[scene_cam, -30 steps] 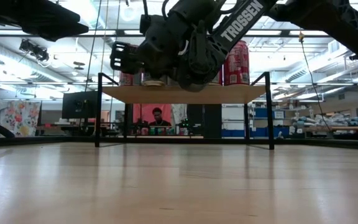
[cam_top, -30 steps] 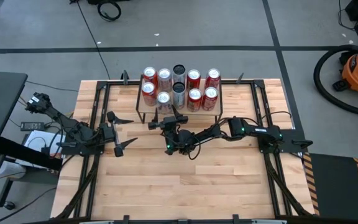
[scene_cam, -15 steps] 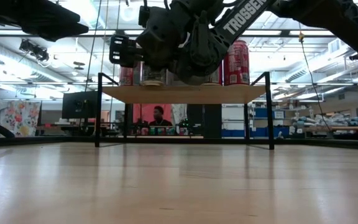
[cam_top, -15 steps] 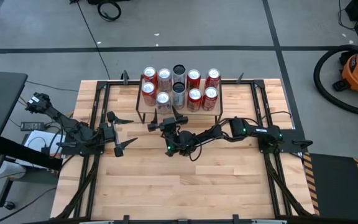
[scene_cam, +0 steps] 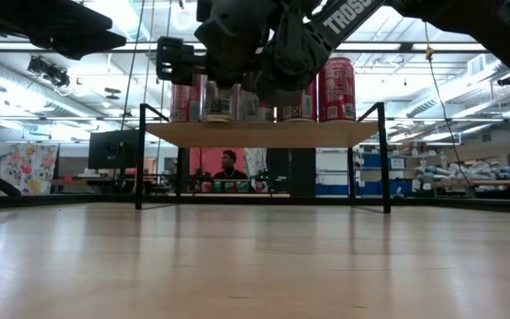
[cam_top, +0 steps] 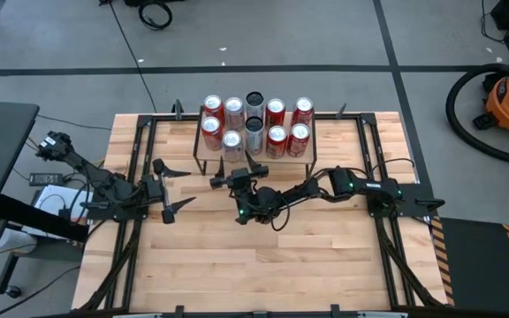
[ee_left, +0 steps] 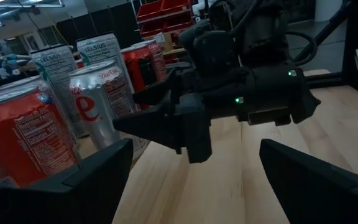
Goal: Place canned beverage on shelf
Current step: Put the silver soda can on the shelf
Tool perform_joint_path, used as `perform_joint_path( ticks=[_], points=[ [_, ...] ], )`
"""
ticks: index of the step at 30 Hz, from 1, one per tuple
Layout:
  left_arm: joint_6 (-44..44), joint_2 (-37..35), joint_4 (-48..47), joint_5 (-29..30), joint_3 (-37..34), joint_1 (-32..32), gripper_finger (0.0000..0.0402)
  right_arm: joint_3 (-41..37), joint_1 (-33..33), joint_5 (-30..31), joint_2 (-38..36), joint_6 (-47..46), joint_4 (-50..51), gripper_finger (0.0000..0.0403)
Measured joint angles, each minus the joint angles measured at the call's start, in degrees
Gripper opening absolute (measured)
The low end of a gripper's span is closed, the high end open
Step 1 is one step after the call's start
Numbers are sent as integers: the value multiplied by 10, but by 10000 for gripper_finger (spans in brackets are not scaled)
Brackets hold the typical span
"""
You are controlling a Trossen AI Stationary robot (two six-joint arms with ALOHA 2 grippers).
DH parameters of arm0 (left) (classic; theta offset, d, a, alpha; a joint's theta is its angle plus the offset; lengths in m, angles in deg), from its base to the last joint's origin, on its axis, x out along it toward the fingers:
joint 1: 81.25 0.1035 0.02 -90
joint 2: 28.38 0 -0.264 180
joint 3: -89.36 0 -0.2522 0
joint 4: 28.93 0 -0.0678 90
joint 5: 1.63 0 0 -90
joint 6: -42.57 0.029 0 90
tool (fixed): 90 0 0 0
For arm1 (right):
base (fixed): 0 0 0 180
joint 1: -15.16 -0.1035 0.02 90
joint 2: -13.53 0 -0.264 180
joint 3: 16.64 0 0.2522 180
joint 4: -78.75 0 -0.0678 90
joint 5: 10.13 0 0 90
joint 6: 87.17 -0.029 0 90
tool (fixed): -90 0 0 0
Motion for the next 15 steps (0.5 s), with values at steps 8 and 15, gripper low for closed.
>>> perform_joint_path(
  ticks=[8,15],
  points=[
    [-6,0,0,0,0,0,362,0,-13,0,0,12,0,382],
    [-3,0,0,0,0,0,362,0,-24,0,0,32,0,382]
  ],
)
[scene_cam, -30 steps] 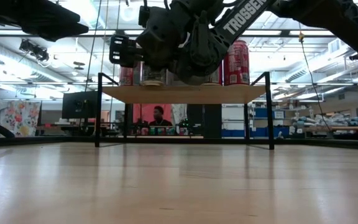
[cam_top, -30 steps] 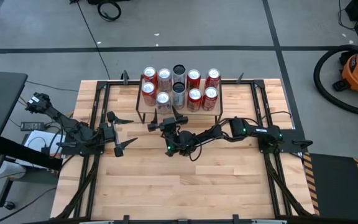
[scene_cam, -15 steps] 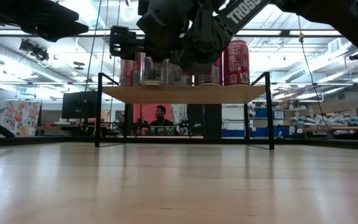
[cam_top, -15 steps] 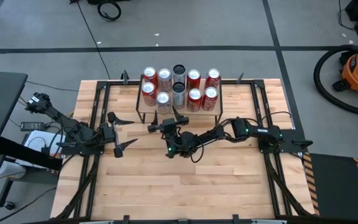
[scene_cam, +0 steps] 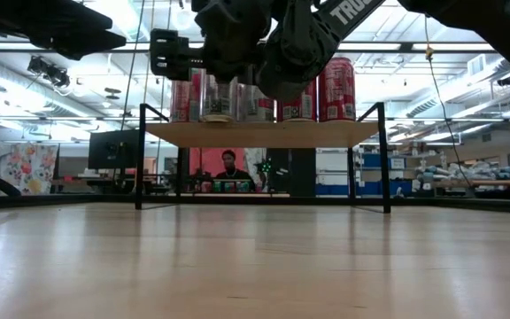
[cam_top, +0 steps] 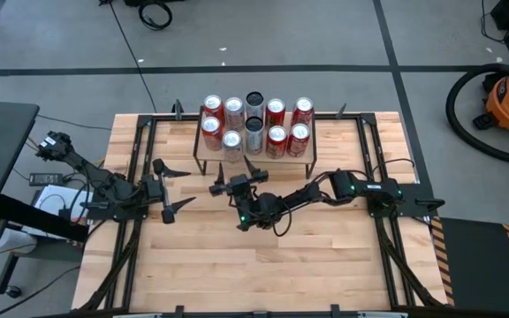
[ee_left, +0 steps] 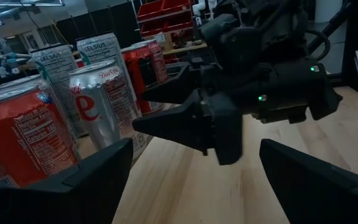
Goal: Place canned beverage on shelf
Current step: Put the silver soda can on the shelf
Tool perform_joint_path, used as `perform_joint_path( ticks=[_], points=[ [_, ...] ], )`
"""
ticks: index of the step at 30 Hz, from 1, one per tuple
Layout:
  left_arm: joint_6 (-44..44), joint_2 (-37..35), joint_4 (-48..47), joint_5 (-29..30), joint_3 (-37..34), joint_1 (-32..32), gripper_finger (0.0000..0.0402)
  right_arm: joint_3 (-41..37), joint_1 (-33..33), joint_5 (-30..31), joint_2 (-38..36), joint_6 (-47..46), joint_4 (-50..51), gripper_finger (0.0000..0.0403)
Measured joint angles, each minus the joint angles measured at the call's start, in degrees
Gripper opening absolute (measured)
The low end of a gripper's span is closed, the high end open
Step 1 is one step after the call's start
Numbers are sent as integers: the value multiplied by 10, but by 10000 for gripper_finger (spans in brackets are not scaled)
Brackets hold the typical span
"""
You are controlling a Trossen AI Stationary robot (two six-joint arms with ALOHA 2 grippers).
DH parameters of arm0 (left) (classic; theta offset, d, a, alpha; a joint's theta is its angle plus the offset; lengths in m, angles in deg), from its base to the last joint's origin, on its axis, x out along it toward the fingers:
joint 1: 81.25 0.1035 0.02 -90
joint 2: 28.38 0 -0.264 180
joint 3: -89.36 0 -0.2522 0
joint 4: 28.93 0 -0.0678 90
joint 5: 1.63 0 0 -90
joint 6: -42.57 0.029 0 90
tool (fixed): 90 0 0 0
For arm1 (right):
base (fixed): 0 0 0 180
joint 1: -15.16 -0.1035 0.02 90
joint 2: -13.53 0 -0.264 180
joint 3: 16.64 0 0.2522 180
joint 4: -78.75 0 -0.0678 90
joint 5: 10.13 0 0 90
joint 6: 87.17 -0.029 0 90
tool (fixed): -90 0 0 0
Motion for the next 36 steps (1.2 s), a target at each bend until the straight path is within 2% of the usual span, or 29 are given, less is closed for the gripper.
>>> perform_joint_path(
  ticks=[4,13,19,28,36],
  points=[
    [0,0,0,0,0,0,362,0,-6,0,0,19,0,362],
    [4,0,0,0,0,0,362,0,-8,0,0,20,0,248],
    [4,0,0,0,0,0,362,0,-8,0,0,20,0,194],
    [4,0,0,0,0,0,362,0,-8,-1,0,18,0,150],
    [3,0,0,0,0,0,362,0,3,-3,0,7,7,141]
  ],
)
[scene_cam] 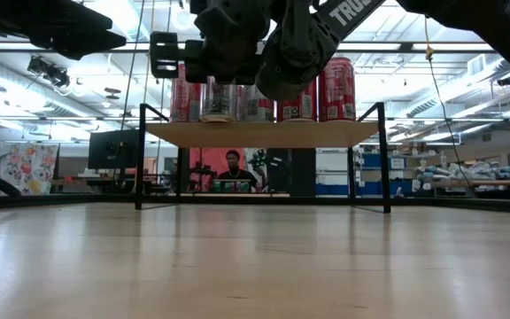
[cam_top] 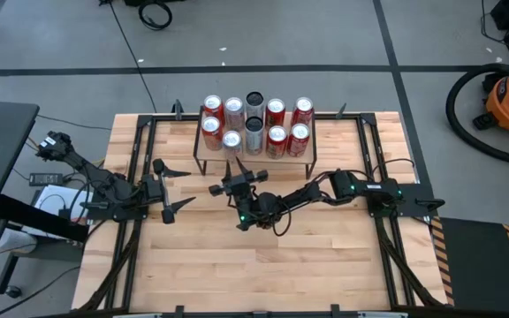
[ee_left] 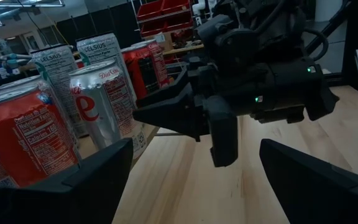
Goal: Place canned beverage on shelf
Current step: Put the silver soda can on the shelf
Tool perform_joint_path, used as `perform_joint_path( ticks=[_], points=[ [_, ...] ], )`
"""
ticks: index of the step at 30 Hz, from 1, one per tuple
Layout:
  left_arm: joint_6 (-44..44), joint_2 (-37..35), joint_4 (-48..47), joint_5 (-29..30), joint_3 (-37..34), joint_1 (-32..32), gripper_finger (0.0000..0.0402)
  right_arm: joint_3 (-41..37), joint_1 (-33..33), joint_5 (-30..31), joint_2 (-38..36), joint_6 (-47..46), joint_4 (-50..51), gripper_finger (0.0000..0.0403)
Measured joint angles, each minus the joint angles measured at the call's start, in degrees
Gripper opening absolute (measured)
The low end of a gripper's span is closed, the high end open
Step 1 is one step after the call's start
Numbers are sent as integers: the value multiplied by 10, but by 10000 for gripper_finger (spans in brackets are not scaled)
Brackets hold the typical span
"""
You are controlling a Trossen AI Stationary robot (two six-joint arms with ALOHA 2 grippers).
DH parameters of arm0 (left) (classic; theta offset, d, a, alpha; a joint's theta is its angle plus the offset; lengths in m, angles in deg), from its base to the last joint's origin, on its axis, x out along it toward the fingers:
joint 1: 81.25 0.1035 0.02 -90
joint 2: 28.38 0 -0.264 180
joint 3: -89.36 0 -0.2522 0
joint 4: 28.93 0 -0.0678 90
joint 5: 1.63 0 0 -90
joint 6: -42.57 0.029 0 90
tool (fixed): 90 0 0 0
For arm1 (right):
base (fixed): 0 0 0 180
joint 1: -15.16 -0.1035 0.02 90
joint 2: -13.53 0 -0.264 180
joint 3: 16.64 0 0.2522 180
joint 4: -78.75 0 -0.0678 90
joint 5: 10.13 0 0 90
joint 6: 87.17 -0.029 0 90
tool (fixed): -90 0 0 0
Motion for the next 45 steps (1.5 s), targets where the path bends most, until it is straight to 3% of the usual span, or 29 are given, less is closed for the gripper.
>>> perform_joint_path(
  ticks=[17,27,45],
  points=[
    [0,0,-2,0,0,0,362,0,21,-6,0,-11,20,115],
    [0,0,-3,0,0,0,362,0,38,-2,0,-69,63,114],
    [0,0,-3,0,0,0,362,0,56,15,0,-69,63,114]
  ],
)
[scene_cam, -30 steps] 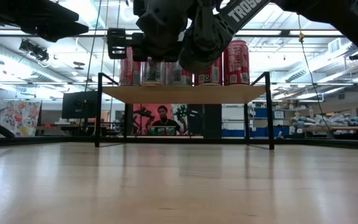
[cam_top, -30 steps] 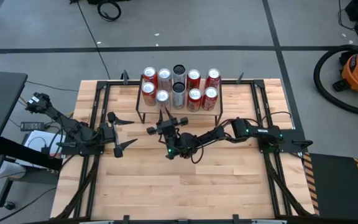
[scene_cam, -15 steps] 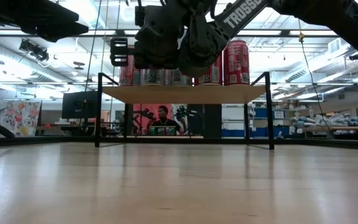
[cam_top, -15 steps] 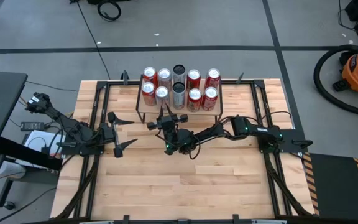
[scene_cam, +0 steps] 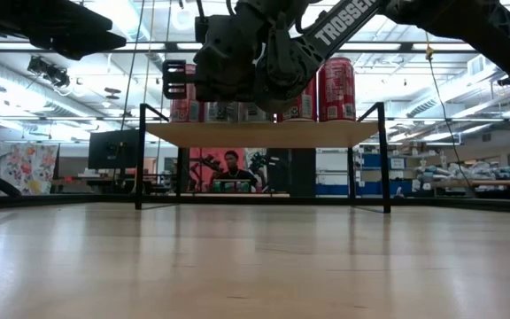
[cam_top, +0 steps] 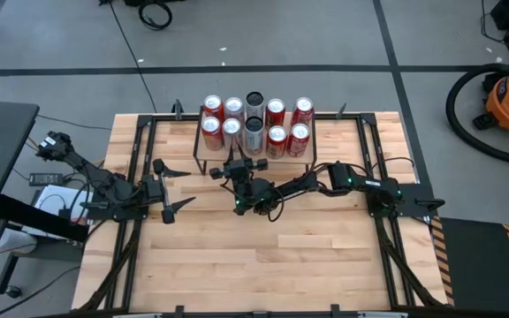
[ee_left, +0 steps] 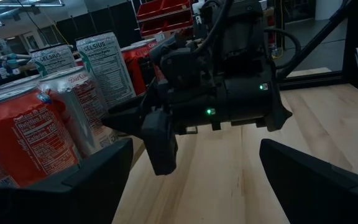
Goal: Place canned beverage on shelf
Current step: Put the silver soda can on the shelf, then adjust the bottom white soda can on the shelf
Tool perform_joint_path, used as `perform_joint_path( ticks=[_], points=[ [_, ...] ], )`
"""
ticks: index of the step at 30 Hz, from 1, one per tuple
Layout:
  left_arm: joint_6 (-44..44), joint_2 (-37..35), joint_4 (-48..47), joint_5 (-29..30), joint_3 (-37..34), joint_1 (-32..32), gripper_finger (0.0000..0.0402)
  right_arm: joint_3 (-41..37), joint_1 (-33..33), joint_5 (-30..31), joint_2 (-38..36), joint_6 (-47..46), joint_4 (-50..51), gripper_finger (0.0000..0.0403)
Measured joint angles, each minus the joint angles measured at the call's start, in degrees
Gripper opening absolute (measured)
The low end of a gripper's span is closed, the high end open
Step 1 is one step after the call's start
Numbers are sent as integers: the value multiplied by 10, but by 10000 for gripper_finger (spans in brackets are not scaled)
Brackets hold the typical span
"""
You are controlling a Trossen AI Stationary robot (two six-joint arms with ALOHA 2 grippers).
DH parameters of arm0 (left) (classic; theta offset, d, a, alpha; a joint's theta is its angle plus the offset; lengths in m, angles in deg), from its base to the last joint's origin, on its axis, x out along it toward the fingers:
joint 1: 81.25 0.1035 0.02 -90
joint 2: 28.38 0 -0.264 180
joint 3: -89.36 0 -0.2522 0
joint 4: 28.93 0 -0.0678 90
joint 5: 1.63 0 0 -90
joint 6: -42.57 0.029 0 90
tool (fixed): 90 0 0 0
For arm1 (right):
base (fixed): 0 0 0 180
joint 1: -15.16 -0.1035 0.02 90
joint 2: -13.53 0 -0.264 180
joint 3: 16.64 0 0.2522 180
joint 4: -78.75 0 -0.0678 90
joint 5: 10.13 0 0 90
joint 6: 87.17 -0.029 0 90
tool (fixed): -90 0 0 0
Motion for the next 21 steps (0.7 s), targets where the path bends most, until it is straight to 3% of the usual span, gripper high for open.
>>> perform_joint_path(
  ticks=[21],
  points=[
    [-2,0,-6,0,0,0,362,-16,-70,-8,0,108,-70,119]
  ],
)
